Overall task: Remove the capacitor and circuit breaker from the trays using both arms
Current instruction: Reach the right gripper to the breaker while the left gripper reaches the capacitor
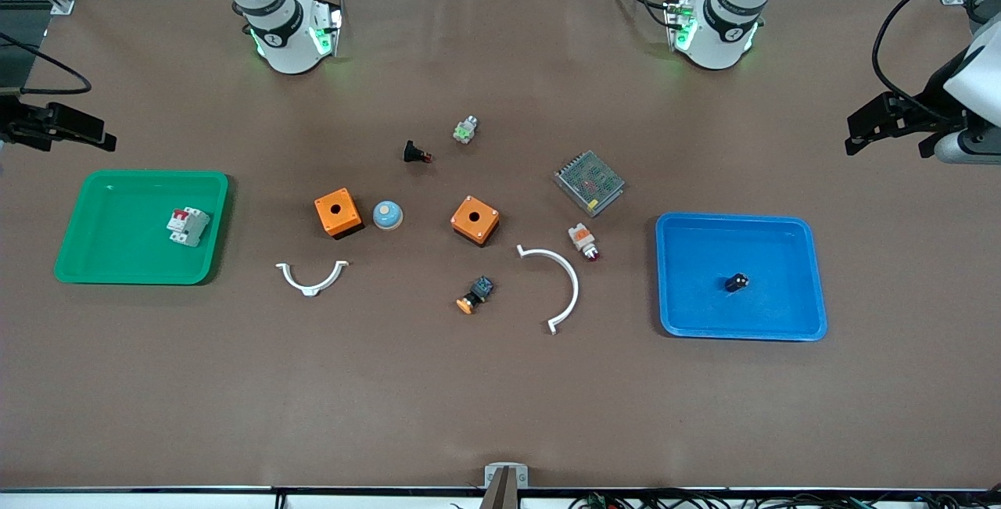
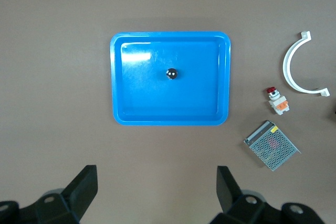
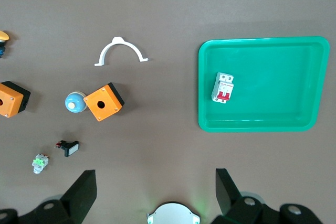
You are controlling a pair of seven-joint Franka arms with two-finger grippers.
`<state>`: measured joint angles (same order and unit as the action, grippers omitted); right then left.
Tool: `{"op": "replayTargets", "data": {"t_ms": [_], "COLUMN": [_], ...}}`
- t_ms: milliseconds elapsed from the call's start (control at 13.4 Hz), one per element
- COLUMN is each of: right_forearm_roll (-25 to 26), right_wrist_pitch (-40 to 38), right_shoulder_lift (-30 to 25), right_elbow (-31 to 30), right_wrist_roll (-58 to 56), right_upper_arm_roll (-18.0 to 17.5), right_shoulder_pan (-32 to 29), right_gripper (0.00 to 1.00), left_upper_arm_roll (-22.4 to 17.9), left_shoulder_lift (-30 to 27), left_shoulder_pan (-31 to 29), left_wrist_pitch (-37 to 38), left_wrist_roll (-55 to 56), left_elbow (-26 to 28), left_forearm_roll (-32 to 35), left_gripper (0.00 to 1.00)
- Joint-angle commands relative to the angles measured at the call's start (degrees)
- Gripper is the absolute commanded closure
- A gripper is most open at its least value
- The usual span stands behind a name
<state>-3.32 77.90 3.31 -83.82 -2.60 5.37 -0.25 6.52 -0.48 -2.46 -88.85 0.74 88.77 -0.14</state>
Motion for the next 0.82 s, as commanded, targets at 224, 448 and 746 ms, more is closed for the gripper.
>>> {"op": "replayTargets", "data": {"t_ms": [224,448,746], "right_forearm_roll": [3.82,6.22,6.75], "right_wrist_pitch": [1.02,1.12,1.38], "right_shoulder_lift": [-2.08,-2.07,-1.38], "right_elbow": [-1.61,-1.61,-1.70], "right_wrist_roll": [1.02,1.11,0.58], "right_upper_arm_roll": [-0.09,-0.18,0.26], "right_shoulder_pan": [0.42,0.34,-1.07], "right_gripper": [0.00,0.00,0.01], "left_upper_arm_roll": [0.08,0.16,-0.01], "left_shoulder_lift": [2.49,7.41,13.48], "left_shoulder_pan": [-0.09,-0.26,-1.05], "left_wrist_pitch": [0.43,-0.01,-8.84], "left_wrist_roll": [0.22,0.49,0.84], "left_elbow": [-2.02,-4.57,1.11], "left_forearm_roll": [1.01,0.84,0.93], "left_gripper": [0.00,0.00,0.00]}}
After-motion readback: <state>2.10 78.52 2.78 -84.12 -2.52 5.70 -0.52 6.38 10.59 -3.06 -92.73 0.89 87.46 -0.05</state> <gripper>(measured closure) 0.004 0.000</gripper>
